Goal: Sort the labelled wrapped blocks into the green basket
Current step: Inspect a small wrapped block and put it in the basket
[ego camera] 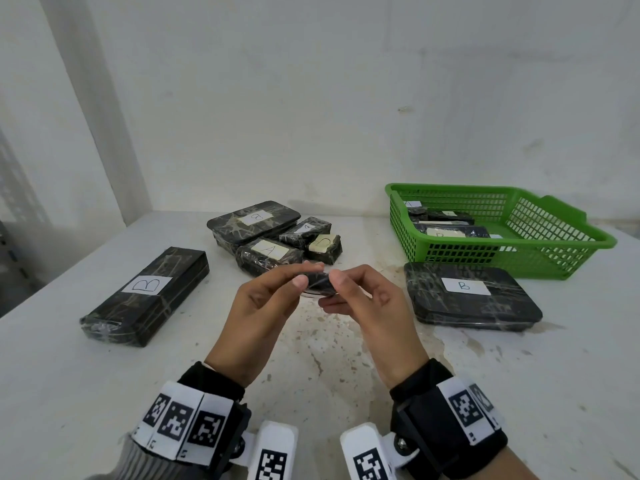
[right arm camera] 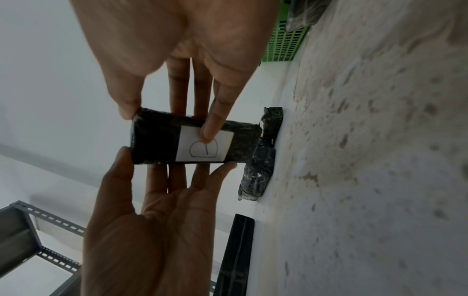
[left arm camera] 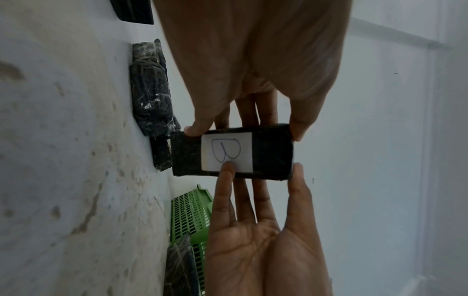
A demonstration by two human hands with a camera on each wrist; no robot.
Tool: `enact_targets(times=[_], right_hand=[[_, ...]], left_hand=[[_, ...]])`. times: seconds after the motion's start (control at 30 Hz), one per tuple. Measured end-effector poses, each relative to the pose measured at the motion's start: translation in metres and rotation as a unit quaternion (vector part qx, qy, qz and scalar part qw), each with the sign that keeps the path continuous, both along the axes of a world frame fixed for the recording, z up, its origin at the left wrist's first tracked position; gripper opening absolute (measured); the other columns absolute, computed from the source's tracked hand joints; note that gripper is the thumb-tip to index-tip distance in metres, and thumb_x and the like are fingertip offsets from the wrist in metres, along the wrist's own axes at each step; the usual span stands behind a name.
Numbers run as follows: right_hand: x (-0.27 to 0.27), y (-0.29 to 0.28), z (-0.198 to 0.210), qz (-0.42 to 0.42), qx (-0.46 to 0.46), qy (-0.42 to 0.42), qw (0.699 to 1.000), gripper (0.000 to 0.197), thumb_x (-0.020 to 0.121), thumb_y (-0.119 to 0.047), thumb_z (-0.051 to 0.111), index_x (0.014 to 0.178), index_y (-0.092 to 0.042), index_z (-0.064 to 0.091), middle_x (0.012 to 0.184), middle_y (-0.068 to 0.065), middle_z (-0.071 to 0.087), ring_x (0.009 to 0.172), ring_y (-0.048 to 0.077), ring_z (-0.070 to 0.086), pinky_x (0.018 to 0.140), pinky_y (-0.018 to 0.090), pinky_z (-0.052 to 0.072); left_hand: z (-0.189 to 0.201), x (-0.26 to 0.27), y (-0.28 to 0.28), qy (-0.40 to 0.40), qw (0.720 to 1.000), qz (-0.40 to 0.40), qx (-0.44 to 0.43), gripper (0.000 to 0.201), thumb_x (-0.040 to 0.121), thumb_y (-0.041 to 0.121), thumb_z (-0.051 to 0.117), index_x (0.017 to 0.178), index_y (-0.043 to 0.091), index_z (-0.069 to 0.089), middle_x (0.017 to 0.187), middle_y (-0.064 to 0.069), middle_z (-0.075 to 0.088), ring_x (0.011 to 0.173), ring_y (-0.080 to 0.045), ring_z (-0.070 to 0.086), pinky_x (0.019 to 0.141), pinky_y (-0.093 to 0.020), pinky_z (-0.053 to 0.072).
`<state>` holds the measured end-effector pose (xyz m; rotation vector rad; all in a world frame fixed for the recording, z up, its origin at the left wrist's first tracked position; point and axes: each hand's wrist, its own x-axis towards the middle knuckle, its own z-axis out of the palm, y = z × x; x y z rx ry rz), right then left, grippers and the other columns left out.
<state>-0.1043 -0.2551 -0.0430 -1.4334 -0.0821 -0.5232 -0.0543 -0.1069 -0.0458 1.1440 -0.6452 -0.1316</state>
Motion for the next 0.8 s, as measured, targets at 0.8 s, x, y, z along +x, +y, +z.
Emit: enact_targets(times=[0.8], right_hand=[[-0.0019,-0.0008,-0.0013,-0.026,-0.032,0.021,0.999,0.043,0.071,-0.045,0.072,0.096,-0.010,0.069,0.096,0.004,0.072,0.085,0.023,0.069,0.079,0.031,0.058]], left_hand=[[-0.0036,0.0007,-0.0040,0.034,0.999,-0.014,0.000,0.038,0.079,0.029,0.068,0.108,0.005,0.072,0.105,-0.012,0.073,0.098,-0.022,0.064,0.084,-0.023,0.051]])
